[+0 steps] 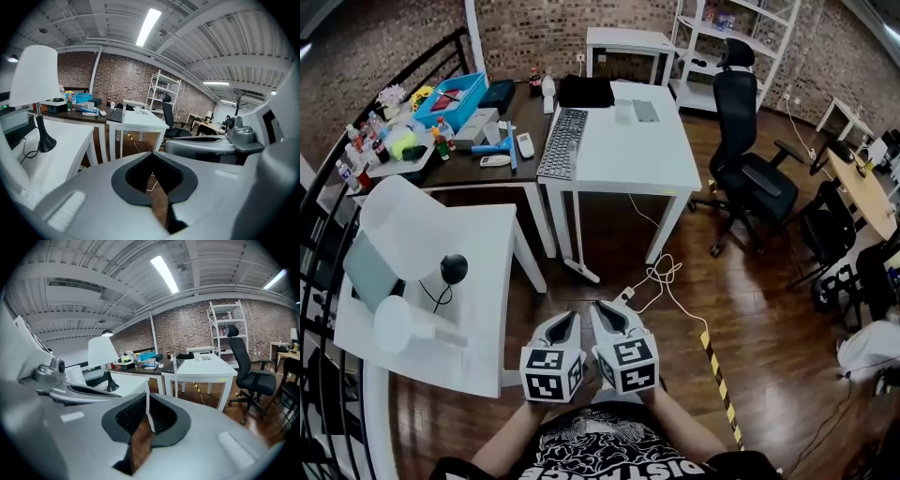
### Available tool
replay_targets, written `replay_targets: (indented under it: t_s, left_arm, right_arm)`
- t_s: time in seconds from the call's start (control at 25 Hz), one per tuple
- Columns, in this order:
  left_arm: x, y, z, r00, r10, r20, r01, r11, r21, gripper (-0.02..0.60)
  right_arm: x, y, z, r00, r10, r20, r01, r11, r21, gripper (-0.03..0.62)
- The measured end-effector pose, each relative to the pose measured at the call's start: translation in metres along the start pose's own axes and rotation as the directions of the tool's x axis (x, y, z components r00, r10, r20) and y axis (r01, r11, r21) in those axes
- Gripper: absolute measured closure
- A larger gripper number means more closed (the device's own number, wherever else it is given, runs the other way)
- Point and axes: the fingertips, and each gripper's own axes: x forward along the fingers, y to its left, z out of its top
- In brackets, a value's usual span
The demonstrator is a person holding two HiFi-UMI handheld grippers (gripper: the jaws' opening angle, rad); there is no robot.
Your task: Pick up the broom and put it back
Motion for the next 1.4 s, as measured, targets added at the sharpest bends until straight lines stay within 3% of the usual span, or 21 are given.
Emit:
replay_targets:
  t_s: [0.4,0.72,1.08,1.4]
  left_arm:
    - [0.063,-0.016,0.038,0.998,0.068,0.0,-0.068,0.998,-0.005,0.577]
    - [0.086,-0.009,0.059,0.992,0.129,0.013,-0.129,0.991,-0.015,0.577]
    - [0.12,-0.003,0.079,0.993,0.117,0.036,-0.115,0.993,-0.038,0.578]
    - [0.166,0.029,0.117,0.992,0.109,0.063,-0.106,0.993,-0.051,0.577]
  right_arm:
    - [0.022,-0.063,0.036,0.997,0.069,0.034,-0.069,0.998,0.012,0.583]
    - [0.035,-0.094,0.042,0.994,0.109,0.029,-0.109,0.994,0.01,0.583]
    - [0.063,-0.114,0.062,0.991,0.118,0.056,-0.119,0.993,0.003,0.583]
    - [0.116,-0.132,0.087,0.991,0.128,0.046,-0.127,0.992,-0.01,0.583]
